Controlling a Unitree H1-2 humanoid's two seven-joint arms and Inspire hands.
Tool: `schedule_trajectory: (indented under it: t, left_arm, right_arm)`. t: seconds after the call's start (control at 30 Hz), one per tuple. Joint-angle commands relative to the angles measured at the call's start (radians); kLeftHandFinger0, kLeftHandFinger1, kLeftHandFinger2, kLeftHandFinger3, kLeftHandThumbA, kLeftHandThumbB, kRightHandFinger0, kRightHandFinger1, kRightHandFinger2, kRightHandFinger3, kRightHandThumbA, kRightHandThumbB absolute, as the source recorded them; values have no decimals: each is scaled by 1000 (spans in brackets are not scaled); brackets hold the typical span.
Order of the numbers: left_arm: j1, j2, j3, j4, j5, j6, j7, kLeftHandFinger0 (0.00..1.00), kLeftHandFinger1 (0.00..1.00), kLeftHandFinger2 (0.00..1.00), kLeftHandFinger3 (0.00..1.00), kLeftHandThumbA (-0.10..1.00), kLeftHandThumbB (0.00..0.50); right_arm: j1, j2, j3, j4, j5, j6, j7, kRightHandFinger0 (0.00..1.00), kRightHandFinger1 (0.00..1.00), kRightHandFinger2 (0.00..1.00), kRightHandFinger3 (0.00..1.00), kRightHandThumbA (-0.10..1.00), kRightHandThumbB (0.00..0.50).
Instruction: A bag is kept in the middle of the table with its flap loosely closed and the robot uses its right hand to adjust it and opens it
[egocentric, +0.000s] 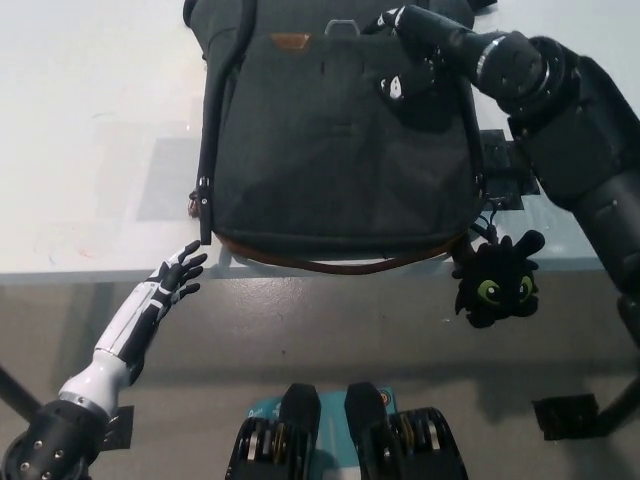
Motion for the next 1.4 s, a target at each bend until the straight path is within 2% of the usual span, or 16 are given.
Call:
schedule_trajectory:
  t: [0.0,0.1,0.2,0.4,0.47,0.53,0.57,0.67,0.7,0.73,0.8,0.9,1.03,1.13,1.27,1.37]
  left_arm:
    - [-9,7,-5,-15,3,-32,5,1000,1000,1000,1000,1000,328]
    - [-8,5,-5,-15,5,-35,7,1000,1000,1000,1000,1000,318]
    - [-13,11,-1,-4,-1,-35,2,1000,1000,1000,1000,1000,328]
    - [-23,16,1,18,3,-53,3,1000,1000,1000,1000,1000,306]
    - [-22,13,6,17,-13,-51,-1,1000,1000,1000,1000,1000,303]
    - [-29,12,7,24,-16,-54,-2,1000,1000,1000,1000,1000,285]
    - [-31,10,7,25,-16,-47,0,1000,1000,1000,1000,1000,304]
    - [-36,12,8,23,-16,-25,-2,1000,1000,1000,1000,1000,308]
    - [-37,11,9,22,-14,-22,1,1000,1000,1000,1000,1000,305]
    - [-39,11,13,26,-21,-25,0,1000,1000,1000,1000,1000,297]
    - [-41,13,19,35,-30,-36,-1,1000,1000,1000,1000,1000,277]
    - [-54,21,30,41,-42,-29,-4,1000,1000,1000,1000,1000,280]
    - [-63,30,37,49,-33,-34,2,1000,1000,1000,1000,1000,277]
    - [-64,33,43,39,-38,-26,3,1000,1000,1000,1000,1000,282]
    - [-71,44,52,40,-45,-21,-2,1000,1000,1000,1000,1000,273]
    - [-83,46,56,39,-47,-11,-3,1000,1000,1000,1000,1000,275]
  right_arm:
    - [22,-32,-75,-178,45,121,4,32,550,830,862,-100,159]
    - [75,-46,-119,-353,61,184,27,47,549,811,826,-100,141]
    - [144,-67,-154,-620,73,286,62,92,590,832,860,-100,123]
    - [252,-74,-244,-963,98,309,123,155,626,864,929,-100,115]
    - [304,-78,-267,-1078,146,309,129,141,602,849,947,-100,108]
    - [355,-57,-309,-1189,126,309,165,135,576,839,953,-100,136]
    - [380,-57,-317,-1240,143,309,165,120,552,829,960,-100,140]
    - [438,-54,-339,-1358,164,309,181,88,518,818,958,-100,132]
    - [466,-48,-350,-1405,182,309,183,4,351,666,840,-100,157]
    - [507,-59,-350,-1466,235,309,169,0,361,728,902,-100,109]
    - [568,-64,-348,-1549,268,309,154,0,380,741,855,-100,104]
    - [676,-74,-335,-1658,310,309,122,12,398,723,805,-100,136]
    - [828,-78,-298,-1735,364,309,95,0,382,713,816,-100,115]
    - [932,-65,-265,-1758,368,309,91,0,394,671,730,-100,119]
    - [1065,-47,-205,-1744,341,309,121,19,428,699,783,-100,113]
    - [1153,-43,-168,-1716,304,309,135,62,499,717,800,-100,109]
